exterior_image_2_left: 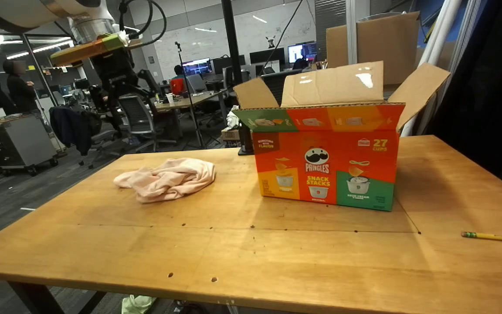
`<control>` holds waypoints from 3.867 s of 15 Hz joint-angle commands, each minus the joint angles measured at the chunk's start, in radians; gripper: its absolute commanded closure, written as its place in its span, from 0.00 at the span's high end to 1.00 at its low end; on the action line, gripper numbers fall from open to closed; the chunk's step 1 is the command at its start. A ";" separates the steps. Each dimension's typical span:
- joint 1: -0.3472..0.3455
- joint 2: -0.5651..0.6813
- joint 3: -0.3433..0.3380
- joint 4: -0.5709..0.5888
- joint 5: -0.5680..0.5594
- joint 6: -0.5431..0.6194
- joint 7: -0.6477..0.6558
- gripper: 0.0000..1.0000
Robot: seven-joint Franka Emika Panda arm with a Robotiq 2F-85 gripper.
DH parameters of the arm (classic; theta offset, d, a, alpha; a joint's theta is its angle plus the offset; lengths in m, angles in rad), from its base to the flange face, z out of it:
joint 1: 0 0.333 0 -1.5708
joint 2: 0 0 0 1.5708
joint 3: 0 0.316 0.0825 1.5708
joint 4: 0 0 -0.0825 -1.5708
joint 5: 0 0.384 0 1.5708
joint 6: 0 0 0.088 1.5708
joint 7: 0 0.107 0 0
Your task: Pick up the pink shirt, then place it in the box
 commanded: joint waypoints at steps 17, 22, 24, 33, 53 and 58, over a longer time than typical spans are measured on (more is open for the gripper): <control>0.047 0.288 -0.030 0.134 -0.005 0.047 -0.196 1.00; 0.046 0.325 -0.034 0.124 -0.001 0.055 -0.214 1.00; 0.045 0.338 -0.034 0.113 0.003 0.059 -0.217 1.00; 0.047 0.383 -0.039 0.097 -0.012 0.062 -0.222 1.00; 0.052 0.332 -0.050 0.070 -0.034 0.035 -0.217 0.00; 0.060 0.306 -0.049 0.084 -0.058 0.007 -0.210 0.02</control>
